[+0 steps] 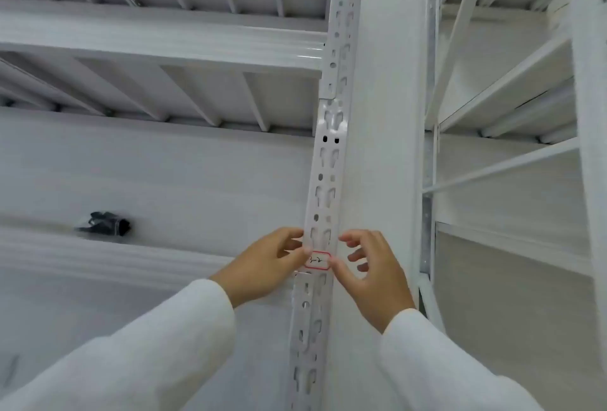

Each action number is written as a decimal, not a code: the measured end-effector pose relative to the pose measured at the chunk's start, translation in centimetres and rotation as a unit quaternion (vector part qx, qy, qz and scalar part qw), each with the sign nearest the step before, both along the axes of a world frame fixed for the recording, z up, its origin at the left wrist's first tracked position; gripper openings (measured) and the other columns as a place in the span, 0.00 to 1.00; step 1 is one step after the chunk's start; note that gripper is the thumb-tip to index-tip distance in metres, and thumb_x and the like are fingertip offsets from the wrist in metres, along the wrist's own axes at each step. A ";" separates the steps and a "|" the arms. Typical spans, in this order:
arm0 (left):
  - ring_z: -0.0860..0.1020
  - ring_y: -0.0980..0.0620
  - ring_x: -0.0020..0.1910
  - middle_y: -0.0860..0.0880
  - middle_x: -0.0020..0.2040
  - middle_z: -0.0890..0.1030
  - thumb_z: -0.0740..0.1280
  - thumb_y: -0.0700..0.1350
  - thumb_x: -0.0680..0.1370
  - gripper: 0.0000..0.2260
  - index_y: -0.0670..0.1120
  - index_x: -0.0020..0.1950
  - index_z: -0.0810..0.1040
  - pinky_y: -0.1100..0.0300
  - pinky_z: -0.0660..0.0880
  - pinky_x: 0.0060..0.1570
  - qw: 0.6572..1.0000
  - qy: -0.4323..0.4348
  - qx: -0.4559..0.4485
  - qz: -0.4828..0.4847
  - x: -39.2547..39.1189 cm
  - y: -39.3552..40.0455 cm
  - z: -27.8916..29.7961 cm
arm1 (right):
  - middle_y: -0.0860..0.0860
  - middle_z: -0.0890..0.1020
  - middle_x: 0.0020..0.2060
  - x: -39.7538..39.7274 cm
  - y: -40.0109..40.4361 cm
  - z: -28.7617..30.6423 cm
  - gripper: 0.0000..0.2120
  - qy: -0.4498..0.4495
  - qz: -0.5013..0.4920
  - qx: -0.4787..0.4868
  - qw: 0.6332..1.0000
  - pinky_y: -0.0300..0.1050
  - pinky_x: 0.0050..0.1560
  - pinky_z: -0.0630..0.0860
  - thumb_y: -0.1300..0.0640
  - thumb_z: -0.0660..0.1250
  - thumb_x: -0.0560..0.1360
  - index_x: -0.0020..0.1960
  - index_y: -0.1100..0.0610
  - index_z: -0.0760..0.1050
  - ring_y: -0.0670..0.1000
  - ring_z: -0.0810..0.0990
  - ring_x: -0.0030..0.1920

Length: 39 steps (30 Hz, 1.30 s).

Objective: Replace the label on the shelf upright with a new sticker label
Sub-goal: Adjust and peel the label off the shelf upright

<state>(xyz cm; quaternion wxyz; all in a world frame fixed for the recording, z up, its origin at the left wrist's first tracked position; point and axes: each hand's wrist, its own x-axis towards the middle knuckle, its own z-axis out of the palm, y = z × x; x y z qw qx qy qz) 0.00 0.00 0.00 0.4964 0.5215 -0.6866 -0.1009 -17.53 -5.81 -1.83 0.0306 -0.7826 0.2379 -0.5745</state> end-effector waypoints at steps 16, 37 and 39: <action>0.79 0.52 0.59 0.51 0.57 0.83 0.64 0.38 0.74 0.24 0.50 0.69 0.67 0.52 0.70 0.67 0.995 -0.032 0.093 -0.030 0.9 0.1 1.2 | 0.41 0.70 0.44 2.0 0.0 0.3 0.11 0.132 -0.096 -0.106 0.981 0.42 0.43 0.74 0.49 0.69 0.71 0.53 0.47 0.76 0.43 0.70 0.44; 0.79 0.53 0.57 0.49 0.57 0.83 0.66 0.40 0.74 0.17 0.48 0.63 0.74 0.64 0.70 0.59 0.994 -0.036 0.105 -0.022 0.5 0.2 1.9 | 0.45 0.76 0.44 2.3 0.7 1.3 0.06 0.159 -0.151 -0.167 0.961 0.41 0.36 0.67 0.51 0.68 0.72 0.48 0.49 0.77 0.48 0.74 0.48; 0.79 0.54 0.57 0.50 0.57 0.83 0.66 0.41 0.74 0.18 0.48 0.64 0.74 0.63 0.70 0.62 0.993 -0.049 0.108 -0.020 0.6 0.1 1.9 | 0.45 0.76 0.43 2.4 0.6 1.2 0.06 0.155 -0.154 -0.175 0.960 0.42 0.35 0.68 0.52 0.69 0.71 0.48 0.49 0.77 0.48 0.74 0.46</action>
